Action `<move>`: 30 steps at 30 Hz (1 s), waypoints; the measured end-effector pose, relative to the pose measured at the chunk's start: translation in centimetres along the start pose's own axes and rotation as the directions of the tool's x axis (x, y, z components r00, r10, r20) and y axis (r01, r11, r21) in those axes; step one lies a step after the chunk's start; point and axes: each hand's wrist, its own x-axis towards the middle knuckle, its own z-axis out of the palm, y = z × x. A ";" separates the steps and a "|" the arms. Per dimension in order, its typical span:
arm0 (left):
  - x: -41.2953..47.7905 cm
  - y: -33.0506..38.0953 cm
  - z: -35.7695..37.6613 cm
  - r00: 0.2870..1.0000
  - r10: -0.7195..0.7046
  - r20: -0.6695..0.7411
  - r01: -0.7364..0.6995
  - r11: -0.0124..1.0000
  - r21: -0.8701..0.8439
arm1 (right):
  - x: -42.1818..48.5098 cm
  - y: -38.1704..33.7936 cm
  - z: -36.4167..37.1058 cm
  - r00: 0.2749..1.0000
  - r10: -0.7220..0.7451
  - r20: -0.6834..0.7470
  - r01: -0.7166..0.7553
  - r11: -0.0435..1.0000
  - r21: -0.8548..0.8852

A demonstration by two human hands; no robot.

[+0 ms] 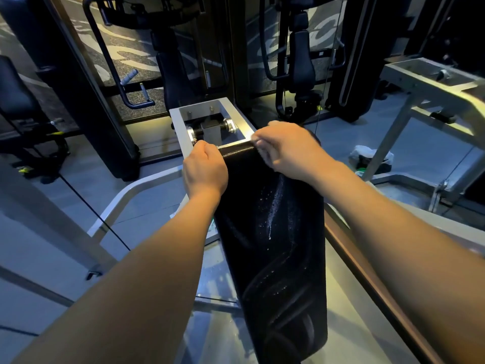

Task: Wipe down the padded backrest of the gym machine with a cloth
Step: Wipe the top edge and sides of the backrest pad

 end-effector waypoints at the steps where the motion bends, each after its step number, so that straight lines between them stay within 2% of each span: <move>1: 0.0 0.0 0.0 1.000 0.001 0.004 -0.001 1.000 -0.002 | 0.2 -0.6 0.4 1.000 -0.014 -0.011 0.014 0.999 -0.041; 5: 0.0 0.0 -0.1 1.000 -0.002 0.013 0.002 1.000 -0.014 | 0.0 1.6 -0.4 0.998 0.060 0.017 -0.058 0.994 -0.089; 8: -0.2 0.0 -0.2 1.000 -0.010 0.001 0.010 1.000 -0.009 | -0.5 3.1 -0.8 0.987 0.145 -0.062 -0.149 0.986 -0.071; 10: -0.2 0.1 -0.1 1.000 -0.009 0.000 0.009 1.000 -0.003 | -0.1 1.6 -0.2 0.981 0.181 -0.074 -0.187 0.979 -0.081; 12: -0.2 0.1 -0.1 1.000 -0.005 0.003 0.005 1.000 0.005 | 0.5 -0.3 0.7 0.986 0.159 -0.051 -0.163 0.983 -0.081; 14: -0.2 0.1 -0.1 1.000 -0.006 0.007 0.006 1.000 0.010 | 0.7 -1.0 0.5 0.997 0.070 -0.013 -0.071 0.996 -0.059; 17: -0.1 0.2 -0.2 1.000 -0.018 0.006 0.018 0.999 0.026 | 0.3 1.4 -1.0 0.998 0.019 0.059 -0.016 0.999 -0.051; 20: -0.2 0.0 -0.2 1.000 -0.014 -0.008 0.014 0.999 0.033 | -0.9 5.0 -2.2 0.979 0.202 0.022 -0.201 0.979 -0.044; 22: -0.2 0.0 -0.1 1.000 -0.011 -0.022 0.012 0.999 0.035 | -1.4 5.8 -2.0 0.962 0.272 -0.036 -0.273 0.961 -0.043; 24: -0.3 0.2 0.0 0.999 -0.016 -0.031 0.017 0.999 0.038 | -0.9 4.5 -1.2 0.968 0.249 -0.035 -0.249 0.968 -0.009; 27: -0.4 0.3 0.0 0.999 -0.020 -0.033 0.022 0.999 0.043 | -0.3 2.6 -0.9 0.992 0.122 0.043 -0.123 0.992 0.032; 30: -0.3 0.3 -0.1 0.999 -0.020 -0.036 0.022 0.998 0.053 | -1.0 4.0 -1.9 0.987 0.155 0.028 -0.158 0.982 0.104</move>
